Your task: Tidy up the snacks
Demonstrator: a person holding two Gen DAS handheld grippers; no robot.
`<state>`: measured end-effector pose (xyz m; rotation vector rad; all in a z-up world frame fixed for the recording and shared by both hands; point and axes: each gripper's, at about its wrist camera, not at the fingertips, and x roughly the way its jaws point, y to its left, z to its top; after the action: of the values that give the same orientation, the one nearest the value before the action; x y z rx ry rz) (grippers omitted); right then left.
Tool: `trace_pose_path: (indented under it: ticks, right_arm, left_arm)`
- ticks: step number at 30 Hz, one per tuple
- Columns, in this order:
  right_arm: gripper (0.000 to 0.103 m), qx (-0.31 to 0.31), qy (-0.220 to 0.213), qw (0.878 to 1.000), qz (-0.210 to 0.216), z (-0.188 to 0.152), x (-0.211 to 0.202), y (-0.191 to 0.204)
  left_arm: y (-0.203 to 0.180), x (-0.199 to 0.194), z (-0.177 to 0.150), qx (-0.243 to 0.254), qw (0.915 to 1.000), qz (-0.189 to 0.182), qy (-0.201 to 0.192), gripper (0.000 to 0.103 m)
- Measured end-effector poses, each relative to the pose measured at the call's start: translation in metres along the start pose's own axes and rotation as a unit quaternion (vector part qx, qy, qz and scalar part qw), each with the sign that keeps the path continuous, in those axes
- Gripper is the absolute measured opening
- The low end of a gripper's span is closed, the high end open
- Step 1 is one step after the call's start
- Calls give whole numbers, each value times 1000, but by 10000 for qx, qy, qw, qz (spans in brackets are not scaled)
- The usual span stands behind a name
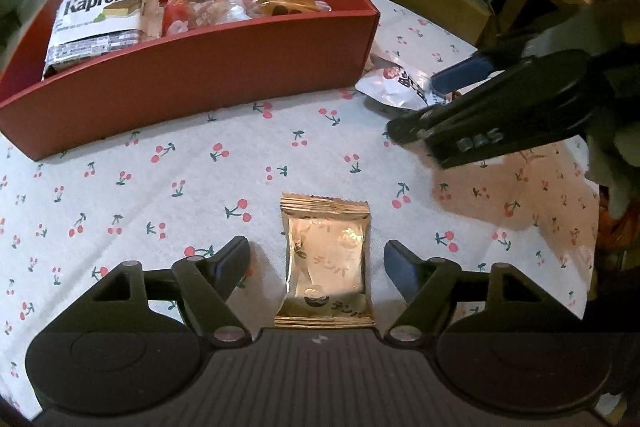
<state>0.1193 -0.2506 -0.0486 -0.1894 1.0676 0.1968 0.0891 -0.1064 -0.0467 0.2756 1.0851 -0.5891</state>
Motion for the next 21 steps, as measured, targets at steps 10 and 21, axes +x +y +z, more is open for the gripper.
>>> trace_pose_path:
  ticks: [10, 21]
  right_arm:
    - [34, 322, -98, 9992, 230, -7, -21, 3]
    - [24, -259, -238, 9993, -111, -15, -39, 43]
  left_arm:
    - [2, -6, -1, -111, 9999, 27, 2, 48]
    - [10, -13, -8, -246, 9996, 158, 31, 47]
